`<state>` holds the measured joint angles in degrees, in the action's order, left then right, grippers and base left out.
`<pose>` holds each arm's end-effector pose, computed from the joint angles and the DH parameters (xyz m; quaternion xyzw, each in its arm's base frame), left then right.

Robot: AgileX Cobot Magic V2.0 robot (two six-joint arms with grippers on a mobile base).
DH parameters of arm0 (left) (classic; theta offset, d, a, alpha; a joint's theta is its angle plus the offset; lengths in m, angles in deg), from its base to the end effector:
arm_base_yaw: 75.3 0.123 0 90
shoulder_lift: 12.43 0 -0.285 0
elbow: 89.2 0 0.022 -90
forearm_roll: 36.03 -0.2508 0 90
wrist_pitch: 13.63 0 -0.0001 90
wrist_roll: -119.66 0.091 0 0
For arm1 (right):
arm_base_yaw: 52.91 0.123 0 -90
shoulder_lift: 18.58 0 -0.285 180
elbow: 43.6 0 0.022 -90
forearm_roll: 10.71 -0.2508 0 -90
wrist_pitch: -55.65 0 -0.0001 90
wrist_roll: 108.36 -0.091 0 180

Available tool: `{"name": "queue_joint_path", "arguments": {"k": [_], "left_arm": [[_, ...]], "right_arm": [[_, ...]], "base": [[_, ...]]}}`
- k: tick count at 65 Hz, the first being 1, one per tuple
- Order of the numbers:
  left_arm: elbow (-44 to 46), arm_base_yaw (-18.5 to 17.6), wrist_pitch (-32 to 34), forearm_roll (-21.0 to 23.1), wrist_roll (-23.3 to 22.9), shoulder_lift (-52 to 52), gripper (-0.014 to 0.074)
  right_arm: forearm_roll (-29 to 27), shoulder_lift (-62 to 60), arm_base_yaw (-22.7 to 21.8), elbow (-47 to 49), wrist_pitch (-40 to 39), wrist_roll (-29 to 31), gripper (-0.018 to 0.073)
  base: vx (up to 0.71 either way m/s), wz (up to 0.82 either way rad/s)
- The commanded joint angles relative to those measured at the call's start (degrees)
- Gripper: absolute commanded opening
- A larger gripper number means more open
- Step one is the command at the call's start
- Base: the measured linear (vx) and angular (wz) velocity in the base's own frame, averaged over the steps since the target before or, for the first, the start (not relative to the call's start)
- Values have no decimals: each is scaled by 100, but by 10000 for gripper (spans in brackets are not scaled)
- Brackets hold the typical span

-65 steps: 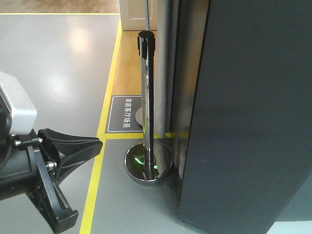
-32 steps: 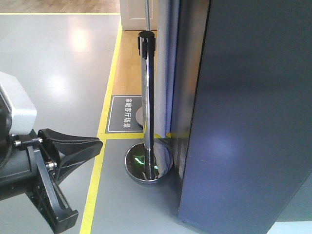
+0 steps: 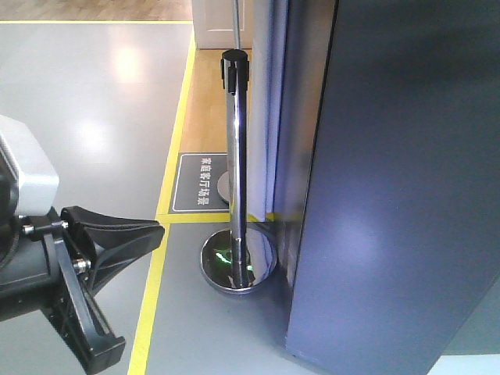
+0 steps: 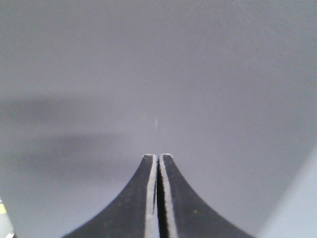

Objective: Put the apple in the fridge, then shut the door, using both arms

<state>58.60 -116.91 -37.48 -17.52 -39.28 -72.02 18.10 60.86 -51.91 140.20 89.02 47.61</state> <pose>0.1337 -0.1344 0.3454 0.3577 0.7602 -0.2250 0.4934 0.2701 -0.0195 0.4630 0.0695 0.7906 -0.1047 0.5993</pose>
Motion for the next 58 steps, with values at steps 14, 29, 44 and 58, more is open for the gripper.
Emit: {"name": "queue_joint_path", "arguments": {"k": [14,29,44,58], "left_arm": [[148,5,393,92,-38,58,-6],[148,5,382,92,-38,63,-6],[148,5,376,92,-38,63,-6],[148,5,376,92,-38,63,-6]], "right_arm": [[-2033,948,-960,658,-1306,2072,-2],[-2436,2000,-1194,1276,-1987,2499,-2],[-2464,3016,-1231,2037,-2540,2585,-2],[-2650,3202,-1231,2258,-2418,2506,-2]], "base": [[0,0],[0,0],[0,0],[0,0]]}}
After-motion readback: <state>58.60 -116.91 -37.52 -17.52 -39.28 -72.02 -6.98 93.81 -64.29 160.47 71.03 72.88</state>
